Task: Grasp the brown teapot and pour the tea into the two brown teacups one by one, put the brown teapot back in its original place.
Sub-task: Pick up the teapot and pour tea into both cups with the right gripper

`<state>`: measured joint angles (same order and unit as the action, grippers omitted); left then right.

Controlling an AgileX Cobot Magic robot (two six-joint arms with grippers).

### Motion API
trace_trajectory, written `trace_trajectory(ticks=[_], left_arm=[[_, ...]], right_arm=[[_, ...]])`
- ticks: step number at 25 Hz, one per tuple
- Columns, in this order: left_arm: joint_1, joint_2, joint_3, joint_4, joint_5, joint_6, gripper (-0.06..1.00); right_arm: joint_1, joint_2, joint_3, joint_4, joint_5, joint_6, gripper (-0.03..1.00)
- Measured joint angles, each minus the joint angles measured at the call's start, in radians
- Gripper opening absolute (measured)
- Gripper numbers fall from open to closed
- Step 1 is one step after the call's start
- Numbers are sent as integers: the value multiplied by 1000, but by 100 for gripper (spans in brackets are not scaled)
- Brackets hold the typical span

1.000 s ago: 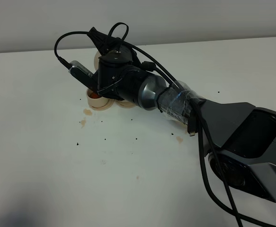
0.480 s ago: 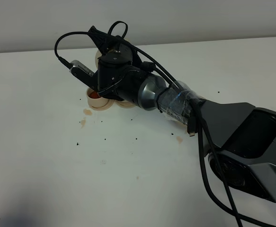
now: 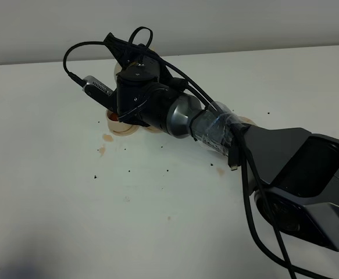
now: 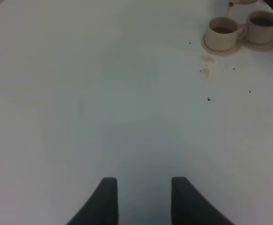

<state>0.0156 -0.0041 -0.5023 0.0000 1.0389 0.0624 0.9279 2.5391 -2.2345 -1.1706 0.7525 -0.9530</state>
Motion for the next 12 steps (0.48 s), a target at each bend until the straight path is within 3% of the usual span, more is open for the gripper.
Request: trace_trajectory(ticks=[12], left_arm=[[0,0,0,0,0,0,33]], right_arm=[[0,0,0,-13,1,0,13]])
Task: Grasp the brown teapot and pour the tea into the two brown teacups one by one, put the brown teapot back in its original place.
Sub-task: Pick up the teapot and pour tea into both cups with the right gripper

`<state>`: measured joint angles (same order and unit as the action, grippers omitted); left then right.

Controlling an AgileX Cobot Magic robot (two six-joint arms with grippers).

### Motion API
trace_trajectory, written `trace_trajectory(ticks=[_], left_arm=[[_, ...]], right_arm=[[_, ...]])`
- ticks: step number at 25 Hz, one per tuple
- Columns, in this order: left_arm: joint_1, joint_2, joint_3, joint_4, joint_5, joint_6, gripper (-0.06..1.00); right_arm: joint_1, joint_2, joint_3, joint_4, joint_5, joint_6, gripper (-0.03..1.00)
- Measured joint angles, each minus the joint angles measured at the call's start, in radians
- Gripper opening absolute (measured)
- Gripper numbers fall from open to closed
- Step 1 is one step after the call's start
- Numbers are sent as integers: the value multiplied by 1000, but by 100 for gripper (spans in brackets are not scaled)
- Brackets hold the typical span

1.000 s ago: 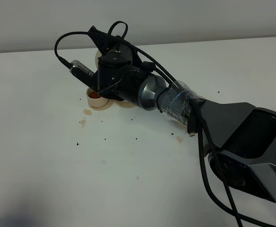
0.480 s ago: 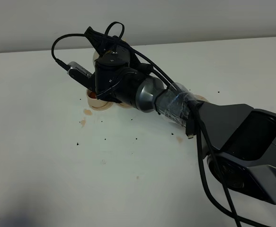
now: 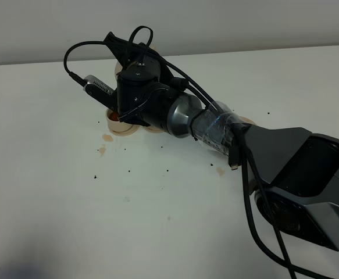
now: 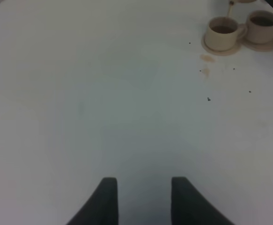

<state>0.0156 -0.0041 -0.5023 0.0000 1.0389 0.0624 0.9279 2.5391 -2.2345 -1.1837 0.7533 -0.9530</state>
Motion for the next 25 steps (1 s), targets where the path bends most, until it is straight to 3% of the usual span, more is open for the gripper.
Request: trace_trajectory(ticks=[25], left_arm=[[0,0,0,0,0,0,33]], right_arm=[[0,0,0,-6,-1,0,13]])
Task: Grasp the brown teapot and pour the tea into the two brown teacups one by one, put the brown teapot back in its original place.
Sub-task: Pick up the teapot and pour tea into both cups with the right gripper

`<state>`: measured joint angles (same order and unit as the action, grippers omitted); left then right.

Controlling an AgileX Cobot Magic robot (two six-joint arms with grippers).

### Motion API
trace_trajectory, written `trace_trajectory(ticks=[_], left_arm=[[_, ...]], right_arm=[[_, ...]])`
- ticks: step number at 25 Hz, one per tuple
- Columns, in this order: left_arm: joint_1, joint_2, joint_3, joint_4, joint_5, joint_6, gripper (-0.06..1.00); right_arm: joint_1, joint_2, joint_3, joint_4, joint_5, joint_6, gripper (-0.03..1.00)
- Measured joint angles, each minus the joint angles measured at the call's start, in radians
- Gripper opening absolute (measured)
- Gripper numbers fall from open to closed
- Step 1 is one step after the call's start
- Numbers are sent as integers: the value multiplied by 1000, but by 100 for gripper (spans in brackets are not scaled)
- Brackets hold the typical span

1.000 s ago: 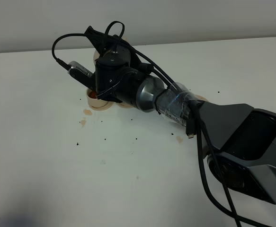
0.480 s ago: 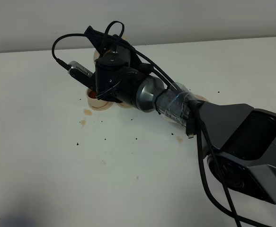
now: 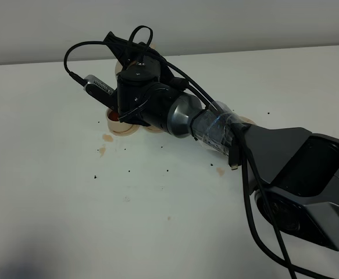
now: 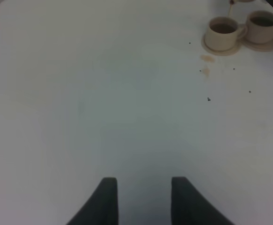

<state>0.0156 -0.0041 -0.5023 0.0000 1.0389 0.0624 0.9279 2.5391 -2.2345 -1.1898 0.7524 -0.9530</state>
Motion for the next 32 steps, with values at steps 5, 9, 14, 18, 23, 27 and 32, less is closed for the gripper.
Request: trace_trajectory(ticks=[5,9,14,18,23,27,32], left_arm=[[0,0,0,0,0,0,33],[0,0,0,0,0,0,33],[0,0,0,0,0,1,33],[0,0,0,0,0,1,33],[0,0,0,0,0,1,33],[0,0,0,0,0,1,33],[0,0,0,0,0,1,33]], right_arm=[[0,0,0,66,7,0,13],[0,0,0,85,13,9,13],[0,0,0,110,17,40,13],[0,0,0,131,45,53,13],[0,-5,0,158,80,84,13],[0,-8,-43,212,123,104,13],[-14,-9,-167,354,251,111,13]])
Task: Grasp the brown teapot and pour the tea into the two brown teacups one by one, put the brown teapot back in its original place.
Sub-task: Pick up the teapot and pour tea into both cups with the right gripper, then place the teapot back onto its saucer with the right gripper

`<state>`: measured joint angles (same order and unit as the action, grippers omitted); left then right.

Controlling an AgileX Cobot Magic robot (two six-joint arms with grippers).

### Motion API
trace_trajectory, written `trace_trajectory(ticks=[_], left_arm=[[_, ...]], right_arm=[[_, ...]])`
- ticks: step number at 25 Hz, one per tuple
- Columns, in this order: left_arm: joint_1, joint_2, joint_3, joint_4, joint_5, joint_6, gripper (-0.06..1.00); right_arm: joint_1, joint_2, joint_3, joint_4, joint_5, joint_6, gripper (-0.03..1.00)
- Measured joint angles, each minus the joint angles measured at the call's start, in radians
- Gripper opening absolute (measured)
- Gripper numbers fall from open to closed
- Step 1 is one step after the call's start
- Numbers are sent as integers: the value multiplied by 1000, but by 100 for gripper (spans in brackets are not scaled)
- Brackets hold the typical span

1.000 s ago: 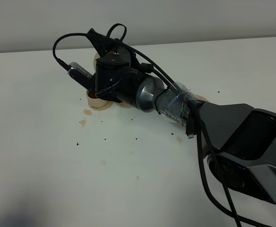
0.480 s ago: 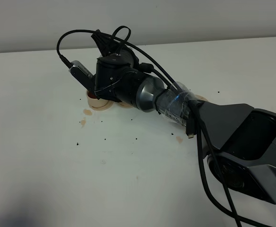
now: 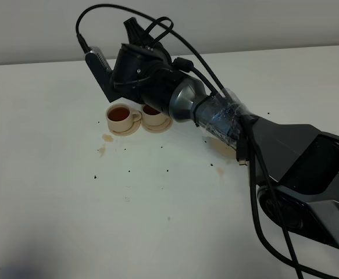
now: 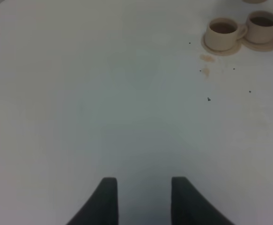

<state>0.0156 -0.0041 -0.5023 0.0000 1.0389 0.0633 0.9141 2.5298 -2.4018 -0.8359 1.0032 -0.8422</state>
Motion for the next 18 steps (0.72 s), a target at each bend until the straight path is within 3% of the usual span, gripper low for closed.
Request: trace_trajectory(ticks=[5,8,10,15,18], left_arm=[[0,0,0,0,0,0,33],[0,0,0,0,0,0,33],[0,0,0,0,0,0,33],[0,0,0,0,0,0,33],[0,0,0,0,0,0,33]], right_arm=[[-38,-7,-115,145,177,15,13],[-73,-12,-167,229,215,82,13],[-95,-17,-187,270,219,183,13],[-148,-20,-193,308,222,577,13],[-183,-36,-192,361,228,696,13]])
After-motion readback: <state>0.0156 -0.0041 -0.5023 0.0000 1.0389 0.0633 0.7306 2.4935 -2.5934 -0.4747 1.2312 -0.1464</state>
